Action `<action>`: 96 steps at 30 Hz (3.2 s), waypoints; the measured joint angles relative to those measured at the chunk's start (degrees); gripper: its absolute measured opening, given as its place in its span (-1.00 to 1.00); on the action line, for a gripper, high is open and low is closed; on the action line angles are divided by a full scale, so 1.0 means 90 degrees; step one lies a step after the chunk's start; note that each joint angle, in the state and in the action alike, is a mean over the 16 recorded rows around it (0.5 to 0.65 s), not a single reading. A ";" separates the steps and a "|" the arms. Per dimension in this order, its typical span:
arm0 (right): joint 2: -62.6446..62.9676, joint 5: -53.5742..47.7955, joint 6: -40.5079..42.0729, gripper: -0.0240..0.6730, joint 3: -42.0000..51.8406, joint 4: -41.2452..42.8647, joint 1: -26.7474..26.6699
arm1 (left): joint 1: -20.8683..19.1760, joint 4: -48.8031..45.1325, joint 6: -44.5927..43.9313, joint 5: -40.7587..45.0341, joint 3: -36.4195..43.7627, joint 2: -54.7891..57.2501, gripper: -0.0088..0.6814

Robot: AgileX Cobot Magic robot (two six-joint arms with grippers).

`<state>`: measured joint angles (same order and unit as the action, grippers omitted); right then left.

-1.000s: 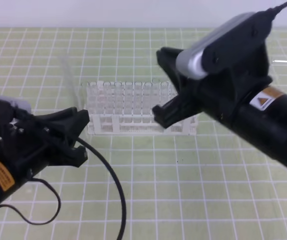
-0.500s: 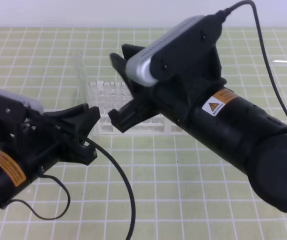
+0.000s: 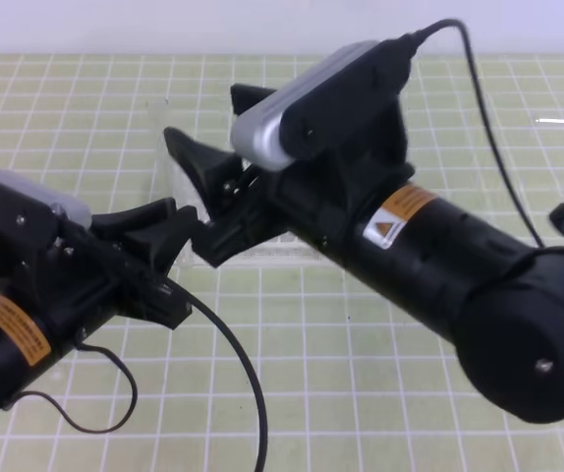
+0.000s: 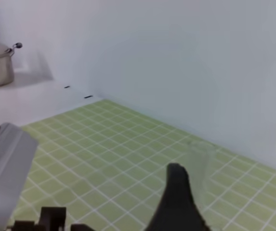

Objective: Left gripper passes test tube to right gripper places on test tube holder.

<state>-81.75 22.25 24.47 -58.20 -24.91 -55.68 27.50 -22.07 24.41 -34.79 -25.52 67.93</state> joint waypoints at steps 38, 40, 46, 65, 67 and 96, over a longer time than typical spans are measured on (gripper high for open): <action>-0.1209 0.0639 -0.1649 0.37 -0.0638 0.1379 0.0036 | 0.0002 -0.0023 -0.0083 -0.0122 0.0000 -0.0465 -0.87; -0.1234 0.0645 -0.1647 0.36 -0.0647 0.1348 0.0043 | 0.0001 -0.0024 -0.0083 -0.0142 0.0000 -0.0471 -0.89; -0.1283 0.0676 -0.1643 0.26 -0.0652 0.1259 0.0055 | 0.0001 -0.0031 -0.0083 -0.0170 0.0000 -0.0471 -0.87; -0.1320 0.0855 -0.1653 -0.45 -0.0652 0.1238 0.0055 | -0.0001 -0.0030 -0.0084 -0.0198 0.0000 -0.0003 -0.87; -0.1320 0.0863 -0.1657 -0.52 -0.0652 0.1238 0.0055 | 0.0000 -0.0032 -0.0084 -0.0192 0.0000 0.0000 -0.85; -0.1136 0.0821 -0.1145 -0.65 -0.0652 0.0830 0.0140 | 0.0001 -0.0042 -0.0084 -0.0330 0.0000 -0.0116 0.50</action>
<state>-91.98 29.64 14.16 -64.06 -17.44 -54.42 27.50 -22.45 23.65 -37.76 -25.52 66.89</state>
